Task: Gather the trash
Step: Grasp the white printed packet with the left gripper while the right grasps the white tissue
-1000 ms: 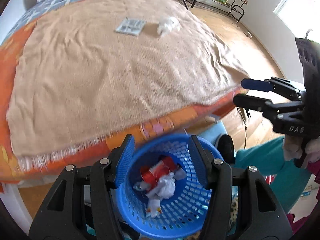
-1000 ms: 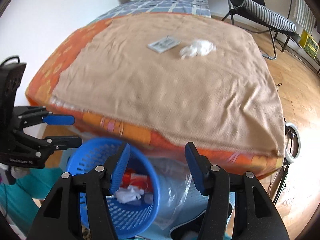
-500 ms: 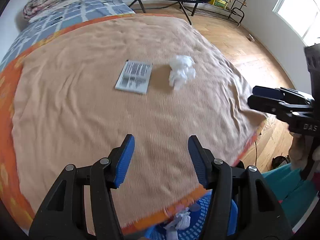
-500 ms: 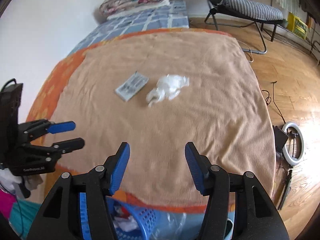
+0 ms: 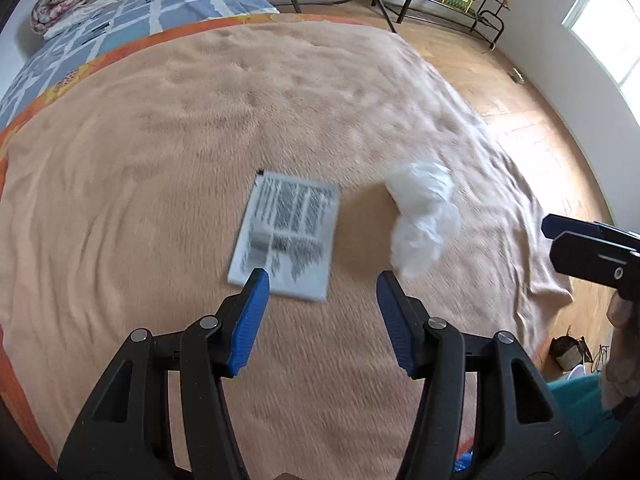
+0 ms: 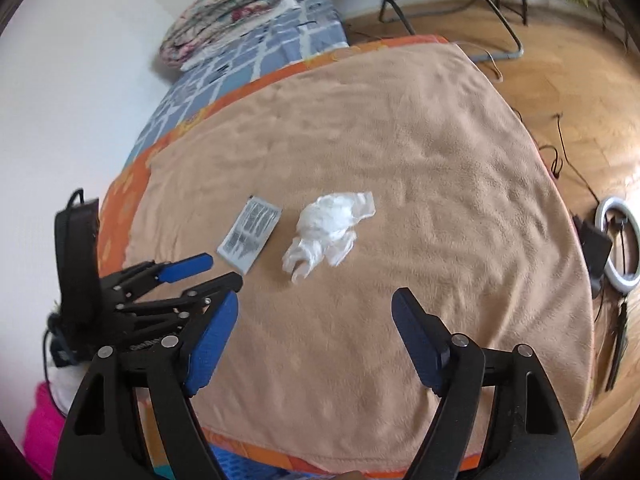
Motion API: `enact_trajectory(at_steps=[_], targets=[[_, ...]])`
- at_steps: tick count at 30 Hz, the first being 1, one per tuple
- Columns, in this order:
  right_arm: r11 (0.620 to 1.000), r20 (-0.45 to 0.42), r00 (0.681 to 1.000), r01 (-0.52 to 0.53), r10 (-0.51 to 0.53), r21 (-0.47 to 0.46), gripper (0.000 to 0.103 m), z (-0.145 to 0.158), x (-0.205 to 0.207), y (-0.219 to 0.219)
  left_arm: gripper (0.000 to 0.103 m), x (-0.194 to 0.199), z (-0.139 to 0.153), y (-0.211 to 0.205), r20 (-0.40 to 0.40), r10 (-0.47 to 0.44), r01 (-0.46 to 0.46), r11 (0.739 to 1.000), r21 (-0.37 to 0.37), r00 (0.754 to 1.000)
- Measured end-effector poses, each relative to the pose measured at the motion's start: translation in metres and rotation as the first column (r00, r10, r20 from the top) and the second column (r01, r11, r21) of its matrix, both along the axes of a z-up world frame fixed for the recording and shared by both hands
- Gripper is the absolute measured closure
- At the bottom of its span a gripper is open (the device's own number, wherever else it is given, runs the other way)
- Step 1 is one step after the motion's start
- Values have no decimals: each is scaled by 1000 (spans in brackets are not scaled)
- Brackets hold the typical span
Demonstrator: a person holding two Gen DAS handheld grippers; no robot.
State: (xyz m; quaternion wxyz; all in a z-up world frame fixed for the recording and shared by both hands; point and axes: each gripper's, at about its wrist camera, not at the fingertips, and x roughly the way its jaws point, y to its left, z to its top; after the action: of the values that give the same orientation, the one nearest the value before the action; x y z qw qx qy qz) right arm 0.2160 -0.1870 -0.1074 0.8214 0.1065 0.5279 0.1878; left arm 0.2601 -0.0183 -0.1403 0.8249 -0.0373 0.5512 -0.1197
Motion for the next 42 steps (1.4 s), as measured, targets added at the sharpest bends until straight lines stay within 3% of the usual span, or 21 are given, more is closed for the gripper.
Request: enact_trajectory(at_steps=[6, 9, 12, 17, 20, 22, 33, 42], targets=[[995, -61, 994, 95, -93, 33, 24, -13, 28, -7, 45, 27, -15, -2, -28, -4, 4, 1000, 19, 1000], [994, -57, 993, 107, -106, 16, 24, -17, 36, -4, 32, 34, -15, -2, -14, 2, -2, 1000, 25, 1000], [993, -64, 992, 114, -112, 19, 24, -22, 43, 0, 32, 39, -16, 0, -16, 16, -16, 1000, 20, 1000], [992, -73, 990, 123, -122, 9, 24, -27, 50, 3, 32, 41, -21, -8, -7, -5, 5, 994, 109, 1000], [990, -83, 987, 138, -136, 7, 24, -31, 54, 4, 33, 40, -22, -8, 13, 8, -9, 994, 111, 1000], [989, -89, 985, 148, -146, 11, 24, -33, 56, 5, 40, 38, -22, -6, 25, 14, -17, 994, 111, 1000], [990, -111, 984, 142, -142, -6, 24, -48, 69, 27, 40, 28, -19, 4, 55, 32, -38, 992, 119, 998], [993, -81, 992, 95, -100, -64, 24, -62, 69, 43, 40, 19, -13, 20, 73, 59, -67, 990, 120, 996]])
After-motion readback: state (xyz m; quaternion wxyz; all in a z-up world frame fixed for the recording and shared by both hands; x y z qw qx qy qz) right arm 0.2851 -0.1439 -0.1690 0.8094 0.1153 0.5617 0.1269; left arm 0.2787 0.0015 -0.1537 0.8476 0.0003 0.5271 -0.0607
